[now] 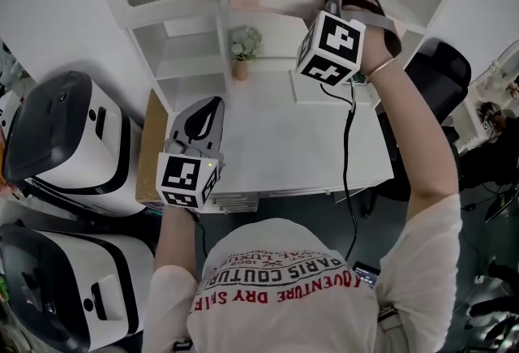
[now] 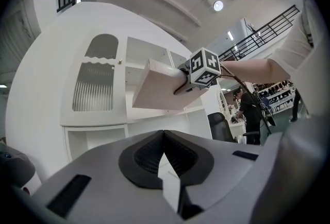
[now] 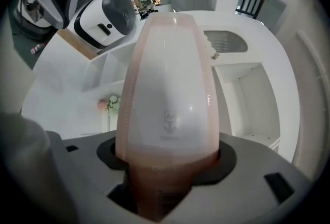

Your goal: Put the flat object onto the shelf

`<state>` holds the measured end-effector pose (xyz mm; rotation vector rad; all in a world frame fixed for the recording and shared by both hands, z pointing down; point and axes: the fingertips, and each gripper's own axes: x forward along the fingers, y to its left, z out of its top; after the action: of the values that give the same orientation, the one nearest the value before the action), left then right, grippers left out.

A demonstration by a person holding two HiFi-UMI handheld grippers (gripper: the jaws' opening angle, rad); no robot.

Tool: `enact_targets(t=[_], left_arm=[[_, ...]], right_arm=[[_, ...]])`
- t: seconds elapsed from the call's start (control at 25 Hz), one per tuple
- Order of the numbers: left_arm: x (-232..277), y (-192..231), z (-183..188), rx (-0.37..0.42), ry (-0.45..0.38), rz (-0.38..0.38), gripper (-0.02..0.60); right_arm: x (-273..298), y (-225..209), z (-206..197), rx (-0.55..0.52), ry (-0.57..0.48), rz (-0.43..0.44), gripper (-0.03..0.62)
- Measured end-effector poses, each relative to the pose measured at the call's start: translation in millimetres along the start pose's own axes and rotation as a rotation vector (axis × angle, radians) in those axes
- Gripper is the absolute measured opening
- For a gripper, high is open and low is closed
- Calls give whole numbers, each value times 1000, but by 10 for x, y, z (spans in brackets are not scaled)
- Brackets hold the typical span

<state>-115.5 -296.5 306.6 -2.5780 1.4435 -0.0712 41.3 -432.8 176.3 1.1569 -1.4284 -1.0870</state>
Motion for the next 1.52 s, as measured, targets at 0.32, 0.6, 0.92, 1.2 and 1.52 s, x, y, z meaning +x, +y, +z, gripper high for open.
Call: enact_targets(t=[0.32, 0.6, 0.92, 1.2, 1.52], left_arm=[[113, 222, -103, 10, -2, -12, 14], [239, 313, -167, -7, 2, -12, 12], [565, 373, -62, 10, -17, 27, 12], [871, 389, -59, 16, -20, 35, 12], [1099, 471, -231, 5, 13, 52, 12]], right_arm=[[507, 310, 152, -126, 25, 20, 344], [793, 382, 127, -106, 27, 79, 357], [1122, 487, 52, -80, 33, 202, 368], [1449, 706, 3, -76, 30, 333, 403], [1732, 784, 75, -4, -2, 401, 436]])
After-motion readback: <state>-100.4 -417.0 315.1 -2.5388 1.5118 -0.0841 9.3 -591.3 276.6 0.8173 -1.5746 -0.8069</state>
